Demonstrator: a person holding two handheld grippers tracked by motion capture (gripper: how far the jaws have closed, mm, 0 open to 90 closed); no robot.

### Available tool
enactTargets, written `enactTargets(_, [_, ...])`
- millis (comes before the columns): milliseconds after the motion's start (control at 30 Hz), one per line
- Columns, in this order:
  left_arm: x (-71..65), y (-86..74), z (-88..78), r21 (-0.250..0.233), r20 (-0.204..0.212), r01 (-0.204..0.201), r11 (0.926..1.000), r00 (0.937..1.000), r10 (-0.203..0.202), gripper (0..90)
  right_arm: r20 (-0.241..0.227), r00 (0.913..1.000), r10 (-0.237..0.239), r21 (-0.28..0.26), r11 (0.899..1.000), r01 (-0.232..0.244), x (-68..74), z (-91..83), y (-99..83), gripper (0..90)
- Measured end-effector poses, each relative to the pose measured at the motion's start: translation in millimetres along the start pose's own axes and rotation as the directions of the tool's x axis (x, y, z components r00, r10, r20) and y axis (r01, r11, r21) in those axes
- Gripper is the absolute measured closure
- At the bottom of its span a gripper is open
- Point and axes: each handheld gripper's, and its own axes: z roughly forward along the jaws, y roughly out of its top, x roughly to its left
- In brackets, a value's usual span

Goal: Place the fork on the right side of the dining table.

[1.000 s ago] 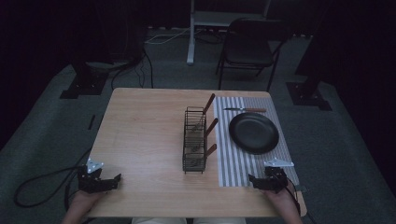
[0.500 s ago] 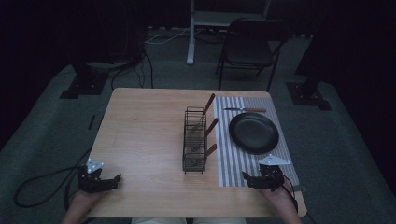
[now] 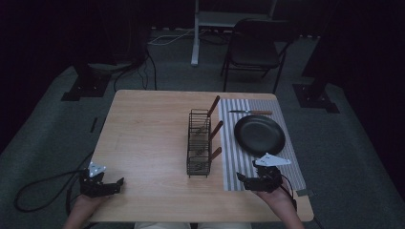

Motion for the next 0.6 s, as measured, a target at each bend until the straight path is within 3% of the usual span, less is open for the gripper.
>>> enactTargets(367, [0.0, 0.0, 0.0, 0.0, 0.0, 0.0, 1.0, 1.0, 0.0, 0.0, -0.051, 0.9986, -0.018, -0.04, 0.999, 0.016, 9.0, 0.3, 20.3, 20.6])
enactTargets(600, [0.0, 0.0, 0.0, 0.0, 0.0, -0.001, 1.0, 1.0, 0.001, 0.0, -0.048, 0.9984, -0.031, -0.051, 0.998, 0.028, 9.3, 4.0, 29.6, 20.7])
